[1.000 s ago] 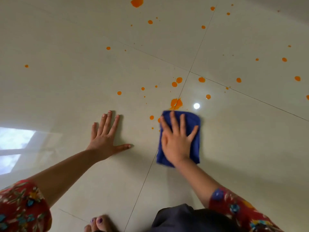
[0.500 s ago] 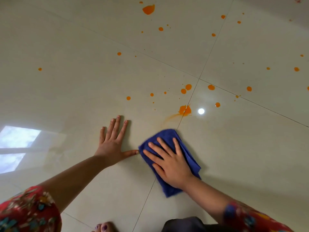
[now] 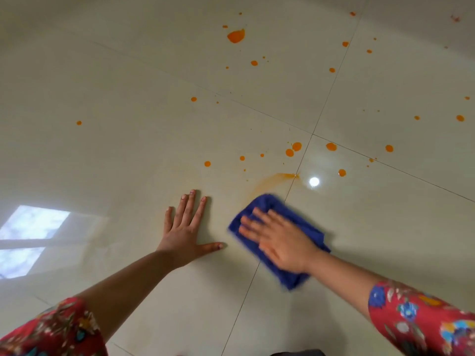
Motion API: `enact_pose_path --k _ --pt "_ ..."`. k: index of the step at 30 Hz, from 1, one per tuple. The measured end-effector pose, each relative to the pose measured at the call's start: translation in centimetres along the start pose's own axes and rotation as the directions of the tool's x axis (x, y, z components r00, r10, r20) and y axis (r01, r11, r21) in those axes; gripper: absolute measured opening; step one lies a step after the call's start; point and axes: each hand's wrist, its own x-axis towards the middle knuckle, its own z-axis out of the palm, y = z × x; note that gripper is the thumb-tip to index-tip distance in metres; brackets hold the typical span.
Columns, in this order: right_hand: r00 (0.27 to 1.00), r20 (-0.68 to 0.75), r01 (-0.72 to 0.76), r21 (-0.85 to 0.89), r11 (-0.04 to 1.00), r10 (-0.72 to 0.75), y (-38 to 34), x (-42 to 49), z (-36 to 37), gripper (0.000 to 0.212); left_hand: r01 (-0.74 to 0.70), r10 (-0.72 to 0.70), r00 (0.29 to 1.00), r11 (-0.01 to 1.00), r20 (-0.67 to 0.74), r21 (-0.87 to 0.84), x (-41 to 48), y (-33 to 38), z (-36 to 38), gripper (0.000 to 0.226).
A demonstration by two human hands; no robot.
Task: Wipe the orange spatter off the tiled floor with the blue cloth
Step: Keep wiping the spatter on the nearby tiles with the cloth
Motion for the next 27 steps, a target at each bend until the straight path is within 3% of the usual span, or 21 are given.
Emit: enact_pose_path --k 1,3,5,6,8,10,12,14,16,18,20,22,23,25,27 --pt "0.991 -0.030 -0.130 -0.030 0.991 0.129 2.0 0.9 -0.1 0.060 -0.002 0.002 1.000 1.000 0.000 -0.001 0.0 0.0 0.0 0.118" --pt "0.882 -0.062 -0.470 -0.024 0.882 0.468 4.2 3.9 -1.5 0.057 -0.009 0.009 1.000 1.000 -0.014 -0.004 0.0 0.0 0.0 0.118" --pt "0.811 -0.078 -0.581 0.012 0.814 0.580 2.1 6.5 -2.1 0.057 -0.016 0.015 0.999 1.000 -0.040 -0.016 -0.1 0.0 0.2 0.115" --pt "0.846 -0.063 -0.528 0.035 0.849 0.529 0.0 6.9 -1.9 0.057 -0.015 0.013 0.998 1.000 -0.059 -0.022 -0.2 0.0 0.4 0.112" --pt "0.961 -0.013 -0.275 0.035 0.961 0.276 -4.0 5.1 -1.1 0.059 -0.007 0.002 0.995 0.999 -0.098 -0.050 -0.2 -0.1 0.6 0.102" --pt "0.996 0.058 -0.071 0.032 0.997 0.069 -3.5 2.8 -1.0 0.061 -0.030 0.019 0.992 0.996 -0.125 -0.085 -0.3 -0.3 0.6 0.091" --pt "0.987 0.030 -0.159 -0.017 0.987 0.160 0.0 3.2 -0.8 0.060 -0.039 0.022 0.987 0.994 -0.157 -0.105 -0.4 -0.4 0.6 0.081" --pt "0.887 -0.033 -0.460 0.010 0.888 0.460 3.9 5.8 -1.5 0.058 -0.029 0.006 0.983 0.992 -0.182 -0.122 -0.6 -0.2 0.7 0.072" --pt "0.821 -0.031 -0.567 0.071 0.821 0.570 4.0 8.8 -2.2 0.059 -0.014 -0.023 0.972 0.988 -0.235 -0.155 -0.5 -0.2 0.9 0.065" --pt "0.914 -0.055 -0.399 0.059 0.915 0.402 -0.1 9.3 -1.4 0.060 -0.007 -0.032 0.957 0.991 -0.288 -0.136 -0.1 -0.6 0.8 0.059" --pt "0.999 -0.014 -0.047 0.025 0.999 0.048 -5.0 6.3 -0.1 0.060 0.026 -0.061 0.937 0.994 -0.343 -0.107 0.7 -1.7 0.2 0.057" --pt "0.982 0.038 0.182 0.029 0.983 -0.183 -3.8 3.7 -0.3 0.060 0.089 -0.122 0.918 0.991 -0.378 -0.102 1.4 -3.0 -0.6 0.057" --pt "0.978 0.024 0.209 -0.006 0.978 -0.209 -1.7 3.5 -0.3 0.060 0.121 -0.155 0.909 0.986 -0.387 -0.111 1.5 -3.7 -0.8 0.057" --pt "0.999 0.007 0.035 -0.076 0.996 -0.035 3.5 4.6 -0.4 0.059 0.177 -0.213 0.895 0.976 -0.392 -0.126 1.5 -4.9 -0.9 0.058" --pt "0.958 -0.041 -0.287 -0.055 0.957 0.285 7.2 7.4 -1.7 0.057 0.208 -0.240 0.884 0.970 -0.401 -0.123 1.2 -5.9 -0.9 0.058"
